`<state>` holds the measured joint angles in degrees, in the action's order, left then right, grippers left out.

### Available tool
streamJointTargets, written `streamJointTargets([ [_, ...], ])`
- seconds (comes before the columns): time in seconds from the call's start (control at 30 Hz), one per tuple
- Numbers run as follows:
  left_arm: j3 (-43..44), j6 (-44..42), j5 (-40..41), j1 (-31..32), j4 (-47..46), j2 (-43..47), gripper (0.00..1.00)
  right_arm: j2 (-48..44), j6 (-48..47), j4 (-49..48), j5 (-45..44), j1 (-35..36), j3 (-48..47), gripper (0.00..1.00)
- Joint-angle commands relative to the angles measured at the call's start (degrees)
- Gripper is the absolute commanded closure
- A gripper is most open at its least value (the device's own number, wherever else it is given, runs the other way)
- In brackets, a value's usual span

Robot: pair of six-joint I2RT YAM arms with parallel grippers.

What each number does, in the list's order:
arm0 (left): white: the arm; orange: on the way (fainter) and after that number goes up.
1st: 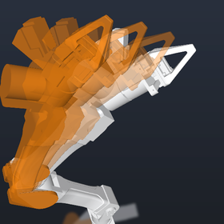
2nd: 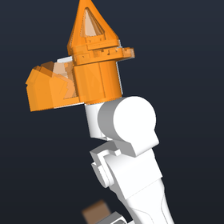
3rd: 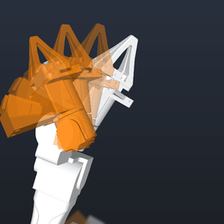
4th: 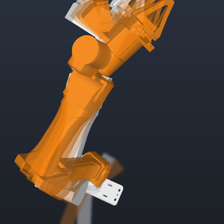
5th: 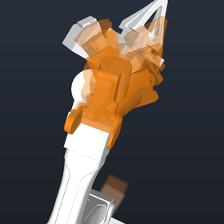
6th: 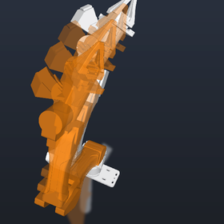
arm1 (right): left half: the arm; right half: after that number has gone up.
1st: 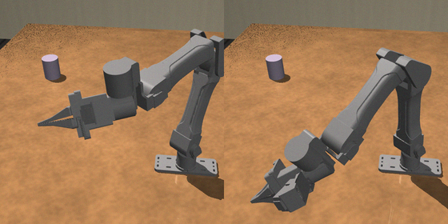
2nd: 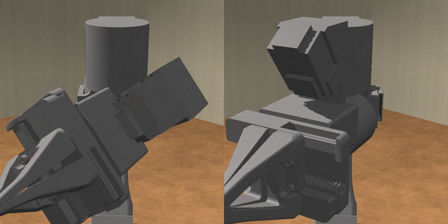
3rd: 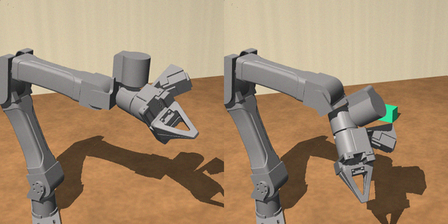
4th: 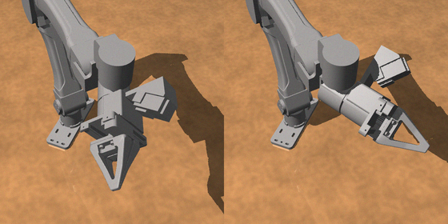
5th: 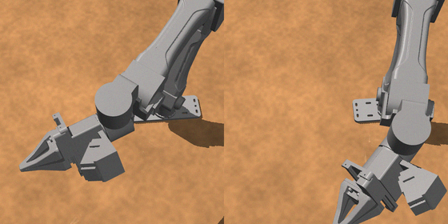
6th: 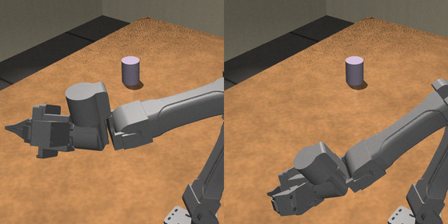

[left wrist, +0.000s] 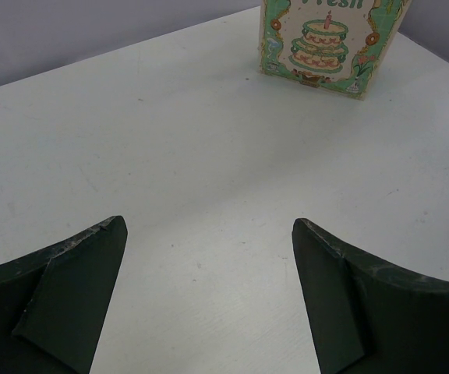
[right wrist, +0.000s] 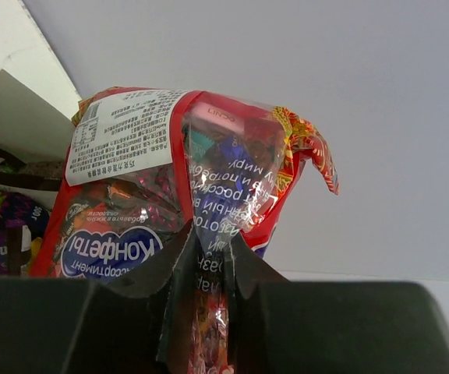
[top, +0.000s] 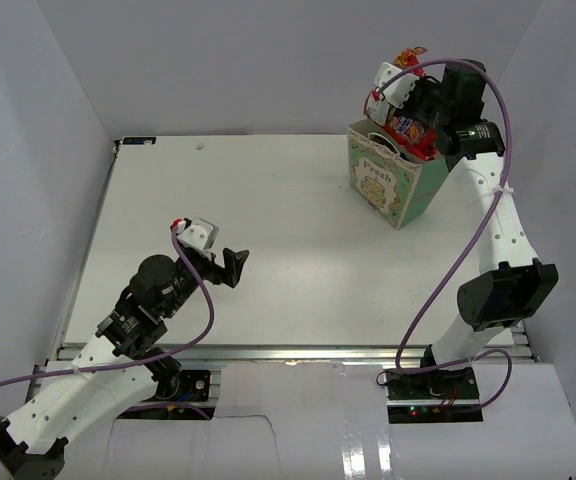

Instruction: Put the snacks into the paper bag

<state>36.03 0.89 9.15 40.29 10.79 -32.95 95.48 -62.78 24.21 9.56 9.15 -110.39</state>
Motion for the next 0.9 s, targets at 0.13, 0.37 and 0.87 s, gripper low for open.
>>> streamJointTargets([
  [0.13, 0.35, -0.09, -0.27, -0.22, 0.38, -0.1, 0.02, -4.78, -9.11, -14.98, 1.33, 0.35, 2.63, 0.92],
  [0.37, 0.35, -0.01, -0.18, -0.22, 0.38, -0.1, 0.02, -6.36, -12.01, -16.38, 3.09, 0.35, 6.5, 0.92],
  [0.87, 0.27, -0.09, -0.09, -0.3, 0.46, -0.19, 0.02, -6.45, -16.49, -18.05, 3.44, 0.34, 8.0, 0.92],
])
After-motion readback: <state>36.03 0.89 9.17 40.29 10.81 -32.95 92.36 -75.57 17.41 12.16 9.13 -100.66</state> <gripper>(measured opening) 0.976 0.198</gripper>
